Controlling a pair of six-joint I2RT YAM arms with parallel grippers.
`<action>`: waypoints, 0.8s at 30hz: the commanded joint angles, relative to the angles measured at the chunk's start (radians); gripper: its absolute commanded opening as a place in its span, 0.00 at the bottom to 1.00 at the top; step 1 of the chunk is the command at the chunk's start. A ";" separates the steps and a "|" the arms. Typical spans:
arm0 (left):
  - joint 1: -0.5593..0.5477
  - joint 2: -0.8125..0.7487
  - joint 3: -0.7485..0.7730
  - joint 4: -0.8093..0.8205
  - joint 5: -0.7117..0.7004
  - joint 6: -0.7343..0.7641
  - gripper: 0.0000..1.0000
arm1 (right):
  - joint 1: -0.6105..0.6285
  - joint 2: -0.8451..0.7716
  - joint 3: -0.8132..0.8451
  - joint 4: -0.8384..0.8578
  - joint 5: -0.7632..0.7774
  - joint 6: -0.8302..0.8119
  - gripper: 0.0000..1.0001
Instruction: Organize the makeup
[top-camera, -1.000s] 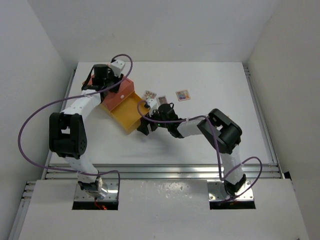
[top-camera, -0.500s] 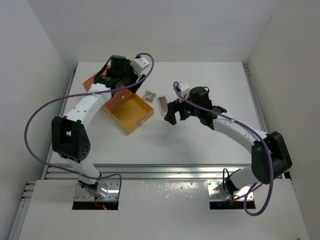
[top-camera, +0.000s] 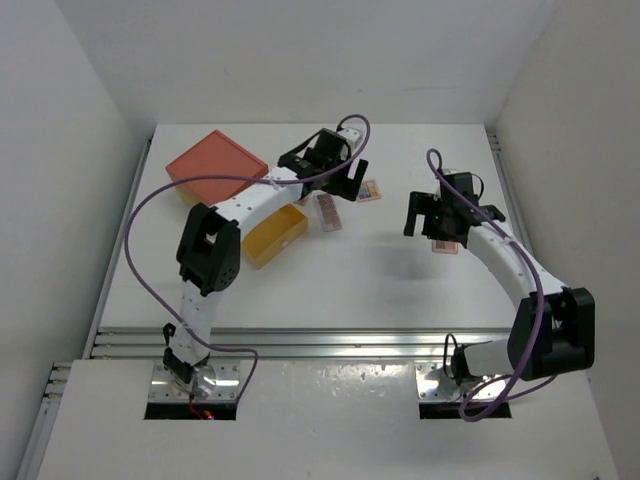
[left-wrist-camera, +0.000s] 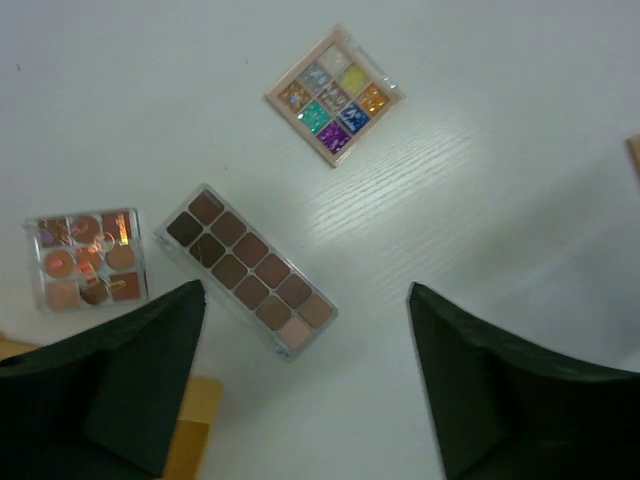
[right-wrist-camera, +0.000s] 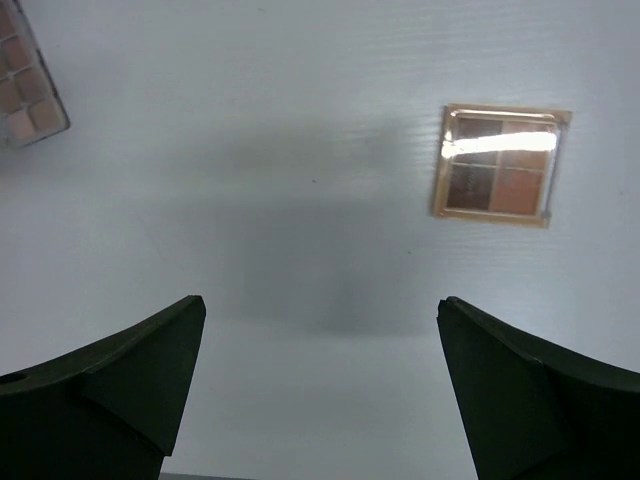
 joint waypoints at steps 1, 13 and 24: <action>-0.010 0.088 0.138 -0.068 -0.118 -0.254 1.00 | -0.030 -0.047 -0.027 -0.018 0.052 0.032 1.00; -0.008 0.263 0.226 -0.208 -0.198 -0.440 1.00 | -0.027 -0.016 -0.053 -0.006 0.046 -0.011 1.00; 0.012 0.355 0.202 -0.208 -0.155 -0.473 1.00 | -0.030 0.050 -0.011 -0.026 0.026 -0.013 1.00</action>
